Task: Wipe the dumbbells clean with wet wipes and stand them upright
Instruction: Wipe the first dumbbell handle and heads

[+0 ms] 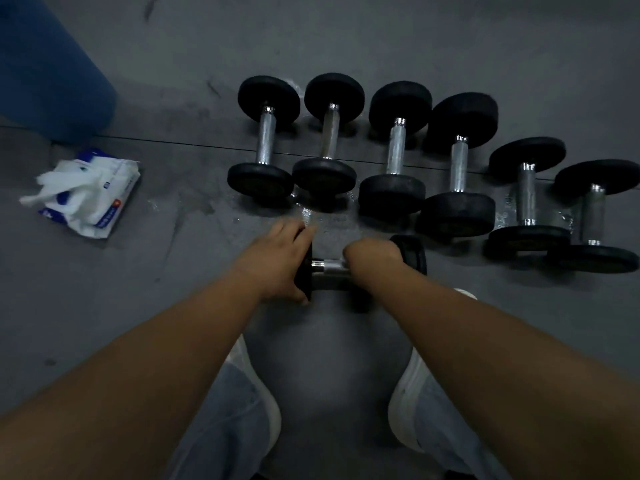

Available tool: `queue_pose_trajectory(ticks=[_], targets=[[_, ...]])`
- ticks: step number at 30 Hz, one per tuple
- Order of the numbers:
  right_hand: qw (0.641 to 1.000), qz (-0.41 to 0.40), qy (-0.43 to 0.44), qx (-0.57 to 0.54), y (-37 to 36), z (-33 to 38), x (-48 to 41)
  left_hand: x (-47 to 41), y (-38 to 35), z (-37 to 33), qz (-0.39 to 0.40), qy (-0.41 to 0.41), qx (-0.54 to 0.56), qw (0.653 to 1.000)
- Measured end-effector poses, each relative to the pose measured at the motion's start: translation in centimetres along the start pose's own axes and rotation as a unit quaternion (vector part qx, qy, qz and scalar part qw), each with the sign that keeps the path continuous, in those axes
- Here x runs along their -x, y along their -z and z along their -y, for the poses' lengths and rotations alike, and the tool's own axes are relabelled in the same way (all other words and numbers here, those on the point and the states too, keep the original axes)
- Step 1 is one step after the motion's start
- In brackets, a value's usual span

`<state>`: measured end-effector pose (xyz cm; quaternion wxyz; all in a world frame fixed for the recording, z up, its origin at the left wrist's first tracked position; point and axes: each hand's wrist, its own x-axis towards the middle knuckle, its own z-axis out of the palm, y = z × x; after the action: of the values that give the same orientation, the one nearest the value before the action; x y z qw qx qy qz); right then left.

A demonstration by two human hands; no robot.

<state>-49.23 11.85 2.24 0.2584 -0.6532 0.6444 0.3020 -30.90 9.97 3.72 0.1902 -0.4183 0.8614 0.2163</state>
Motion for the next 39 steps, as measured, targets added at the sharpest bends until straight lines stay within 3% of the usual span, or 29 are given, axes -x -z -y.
queue_pose_trajectory(ticks=[4, 8, 11, 15, 18, 22, 25, 29, 32, 34, 36, 37, 39], targets=[[0.999, 0.01, 0.038, 0.032, -1.1, 0.0, 0.4, 0.5, 0.1, 0.2, 0.051, 0.004, -0.011, 0.999], [0.989, -0.146, 0.036, -0.011, -2.1, -0.6, 1.2, 0.7, -0.3, 0.3, -0.044, 0.004, -0.043, 0.998], [0.979, -0.196, 0.009, -0.051, -1.4, -0.9, 1.4, 0.7, -0.8, -0.9, -0.092, 0.045, -0.053, 0.993], [0.969, -0.192, -0.021, -0.154, -2.6, 0.1, 2.0, 0.0, -0.7, -2.3, -0.063, 0.072, -0.046, 0.994], [0.938, -0.203, 0.074, -0.27, -4.6, 1.8, 2.3, -0.2, -0.9, -2.3, -0.054, 0.081, -0.049, 0.994], [0.892, -0.282, -0.04, -0.351, -5.0, 2.4, 1.6, -0.2, -1.2, -2.3, -0.045, 0.088, -0.022, 0.995], [0.918, -0.237, 0.041, -0.315, -4.3, 3.2, 1.4, -0.1, -1.6, -2.5, -0.065, 0.091, -0.008, 0.994], [0.876, -0.274, -0.093, -0.386, -3.9, 1.5, 0.8, 0.3, -1.8, -2.7, -0.065, 0.088, 0.001, 0.994], [0.897, -0.222, -0.013, -0.383, -4.3, 3.1, 1.7, 0.7, -2.4, -3.0, -0.091, 0.087, 0.005, 0.992], [0.857, -0.215, -0.027, -0.467, -4.4, 1.9, 1.8, 0.8, -2.6, -3.2, -0.091, 0.093, 0.0, 0.992], [0.823, -0.288, -0.107, -0.478, -5.1, 0.4, 1.6, 0.9, -2.6, -3.2, -0.085, 0.093, -0.002, 0.992], [0.833, -0.299, -0.111, -0.452, -5.2, 0.6, 1.7, 0.9, -2.6, -3.1, -0.085, 0.092, 0.001, 0.992], [0.861, -0.258, -0.029, -0.437, -5.0, 2.6, 1.9, 0.8, -2.8, -3.1, -0.09, 0.091, 0.002, 0.992]])
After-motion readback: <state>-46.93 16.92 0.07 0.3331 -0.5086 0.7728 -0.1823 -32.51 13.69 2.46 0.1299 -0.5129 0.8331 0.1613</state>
